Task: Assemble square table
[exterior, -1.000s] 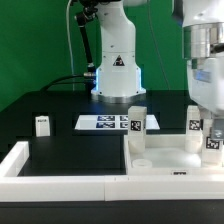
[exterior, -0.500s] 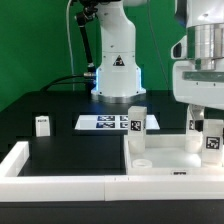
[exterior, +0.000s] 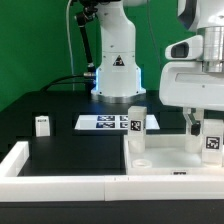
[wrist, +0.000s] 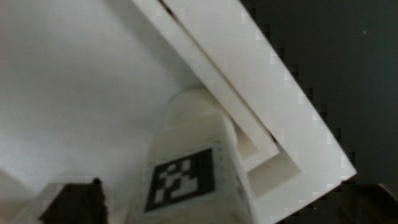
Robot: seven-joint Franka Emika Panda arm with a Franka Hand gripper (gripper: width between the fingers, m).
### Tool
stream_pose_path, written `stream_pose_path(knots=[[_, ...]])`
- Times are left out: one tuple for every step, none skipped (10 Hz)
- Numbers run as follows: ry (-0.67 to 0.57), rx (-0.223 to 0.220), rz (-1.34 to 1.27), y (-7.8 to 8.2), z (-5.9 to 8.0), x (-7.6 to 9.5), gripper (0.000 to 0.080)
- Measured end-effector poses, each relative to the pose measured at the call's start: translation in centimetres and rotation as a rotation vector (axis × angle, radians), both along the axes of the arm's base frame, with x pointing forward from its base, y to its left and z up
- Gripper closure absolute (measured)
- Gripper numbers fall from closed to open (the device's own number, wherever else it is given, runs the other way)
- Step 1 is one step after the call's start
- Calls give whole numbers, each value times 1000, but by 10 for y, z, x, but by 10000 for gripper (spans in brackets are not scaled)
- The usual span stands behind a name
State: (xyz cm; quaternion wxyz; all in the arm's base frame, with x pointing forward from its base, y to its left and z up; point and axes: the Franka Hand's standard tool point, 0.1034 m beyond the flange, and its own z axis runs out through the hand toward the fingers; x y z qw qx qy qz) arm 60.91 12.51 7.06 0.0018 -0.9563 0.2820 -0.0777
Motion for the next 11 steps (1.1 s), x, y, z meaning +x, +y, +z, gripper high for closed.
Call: stream_pose_path(knots=[[2, -5, 31, -1, 0, 0, 176], [2, -5, 31, -1, 0, 0, 176], [2, -5, 29, -1, 0, 0, 350], [1, -4, 24, -1, 0, 0, 513], [-2, 14, -79, 0, -1, 0, 510], [-5, 25, -152, -1, -1, 0, 510], [-7, 32, -205, -1, -1, 0, 510], [5, 50, -303, -7, -1, 5, 510], [0, 78, -446, -11, -1, 16, 510], [0, 90, -503, -12, -1, 18, 510], [0, 90, -503, -12, -1, 18, 510]])
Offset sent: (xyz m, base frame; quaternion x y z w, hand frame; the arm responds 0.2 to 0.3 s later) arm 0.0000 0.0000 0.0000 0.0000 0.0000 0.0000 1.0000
